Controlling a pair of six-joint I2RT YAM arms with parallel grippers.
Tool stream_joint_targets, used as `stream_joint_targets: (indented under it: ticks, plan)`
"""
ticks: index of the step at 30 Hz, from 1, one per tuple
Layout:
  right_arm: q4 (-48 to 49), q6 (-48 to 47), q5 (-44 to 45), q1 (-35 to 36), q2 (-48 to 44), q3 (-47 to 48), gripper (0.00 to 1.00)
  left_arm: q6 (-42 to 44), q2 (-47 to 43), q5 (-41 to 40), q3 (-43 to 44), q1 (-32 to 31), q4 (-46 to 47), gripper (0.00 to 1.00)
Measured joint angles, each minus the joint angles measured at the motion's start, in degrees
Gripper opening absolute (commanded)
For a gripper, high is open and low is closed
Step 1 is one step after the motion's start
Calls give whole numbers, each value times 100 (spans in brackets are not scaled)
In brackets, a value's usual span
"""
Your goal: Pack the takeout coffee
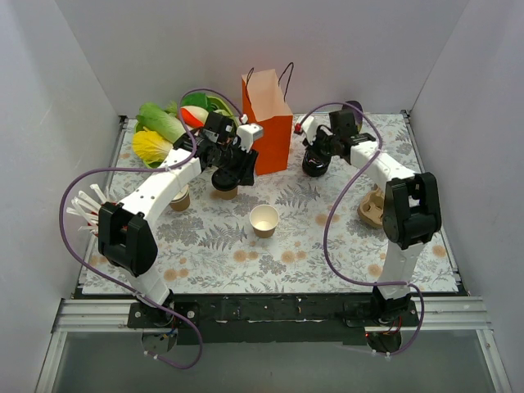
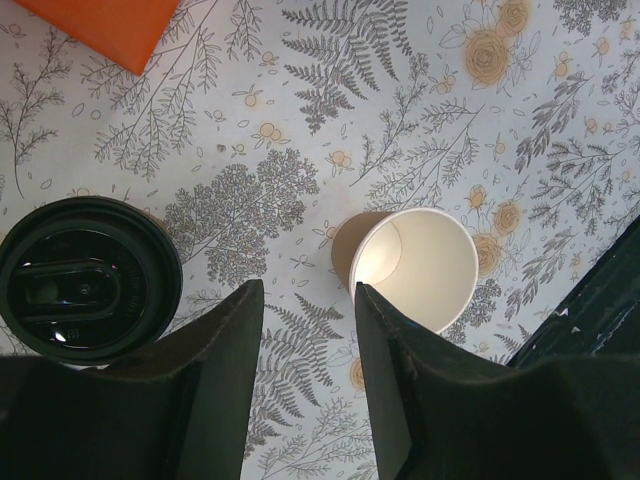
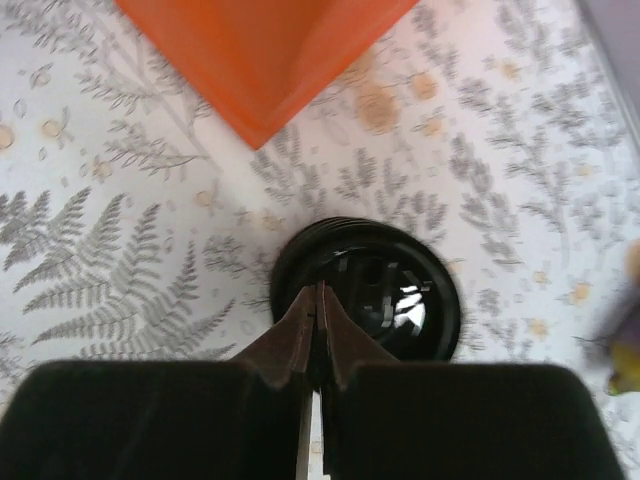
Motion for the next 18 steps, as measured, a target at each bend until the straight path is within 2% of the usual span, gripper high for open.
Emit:
stream_joint_targets:
  ticks: [3, 6, 12, 18]
  plan:
    - [-31, 164, 37, -162, 11, 380, 43, 2, -7, 0, -74, 0, 0, 42]
    - [44, 262, 168, -396, 24, 719, 52, 2, -20, 2, -144, 2, 2, 42]
    - [-15, 328, 260, -765, 380, 1176, 56, 2, -35, 15, -153, 2, -9, 42]
    - [-472, 387, -7, -922, 844, 1353, 59, 4, -46, 22, -155, 2, -11, 42]
